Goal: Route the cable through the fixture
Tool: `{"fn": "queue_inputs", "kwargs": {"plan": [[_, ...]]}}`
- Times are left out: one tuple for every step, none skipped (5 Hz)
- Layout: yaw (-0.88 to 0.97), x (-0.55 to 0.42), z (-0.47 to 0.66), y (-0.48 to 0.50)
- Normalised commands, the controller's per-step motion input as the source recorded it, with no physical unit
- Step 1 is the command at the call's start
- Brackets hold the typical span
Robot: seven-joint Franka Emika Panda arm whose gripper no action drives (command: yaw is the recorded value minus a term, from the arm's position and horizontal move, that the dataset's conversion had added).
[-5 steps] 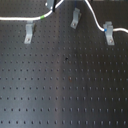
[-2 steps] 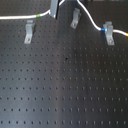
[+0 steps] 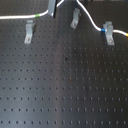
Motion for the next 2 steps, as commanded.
{"fn": "queue_inputs", "kwargs": {"plan": [[0.00,-0.040,0.39,0.272],[-0.12,-0.102,0.34,0.146]]}}
